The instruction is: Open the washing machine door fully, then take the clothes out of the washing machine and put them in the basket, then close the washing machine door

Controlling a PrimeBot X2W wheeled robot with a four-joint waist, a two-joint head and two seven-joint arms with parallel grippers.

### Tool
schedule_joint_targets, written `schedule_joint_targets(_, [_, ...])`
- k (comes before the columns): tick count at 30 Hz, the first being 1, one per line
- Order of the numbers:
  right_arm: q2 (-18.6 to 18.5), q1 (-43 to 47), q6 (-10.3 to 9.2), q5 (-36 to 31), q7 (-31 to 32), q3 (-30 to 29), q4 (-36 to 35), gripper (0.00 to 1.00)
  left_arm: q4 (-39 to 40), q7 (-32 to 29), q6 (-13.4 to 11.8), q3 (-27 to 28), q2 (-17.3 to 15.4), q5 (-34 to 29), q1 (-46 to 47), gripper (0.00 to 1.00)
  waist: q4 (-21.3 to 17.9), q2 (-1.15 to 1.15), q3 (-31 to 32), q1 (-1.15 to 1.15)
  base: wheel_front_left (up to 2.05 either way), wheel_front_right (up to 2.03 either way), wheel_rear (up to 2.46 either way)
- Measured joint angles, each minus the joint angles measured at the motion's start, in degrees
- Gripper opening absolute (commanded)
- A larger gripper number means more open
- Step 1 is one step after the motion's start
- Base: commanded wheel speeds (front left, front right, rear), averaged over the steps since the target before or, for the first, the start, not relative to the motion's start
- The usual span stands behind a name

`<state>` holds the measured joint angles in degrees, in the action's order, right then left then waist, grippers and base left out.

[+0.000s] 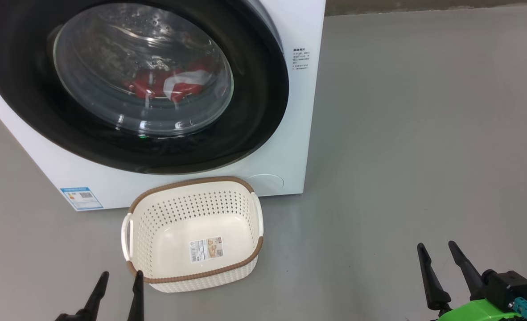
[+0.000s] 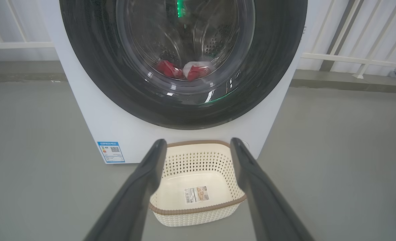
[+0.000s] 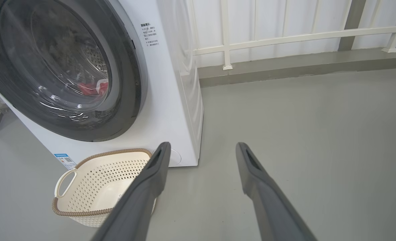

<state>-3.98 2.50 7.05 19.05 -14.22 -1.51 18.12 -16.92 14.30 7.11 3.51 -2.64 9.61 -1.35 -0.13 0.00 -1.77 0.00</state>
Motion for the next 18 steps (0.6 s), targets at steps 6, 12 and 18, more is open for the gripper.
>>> schedule_joint_targets(6, [0.0, 0.0, 0.0, 0.0, 0.0, 0.0, 0.0, 1.0, -0.5, 0.0, 0.0, 0.6, 0.1, 0.6, 0.0, 1.0, 0.1, 0.0, -0.1, 0.0, 0.0, 0.0, 0.0])
schedule_joint_targets(12, [-0.2, 0.0, 0.0, 0.0, 0.0, 0.1, 0.0, 1.0, -0.5, 0.0, 0.1, 0.7, 0.1, 1.1, 0.0, 1.0, 0.1, 0.0, 0.0, 0.0, 0.0, 0.0, 0.0])
schedule_joint_targets(18, [-0.2, 0.8, 0.0, 2.4, 0.0, 0.1, -0.5, 0.0, -0.5, 0.0, 0.1, 0.5, 0.2, 1.6, 0.0, 1.0, 0.1, 0.0, 0.3, 0.0, 0.0, 0.0, 0.0])
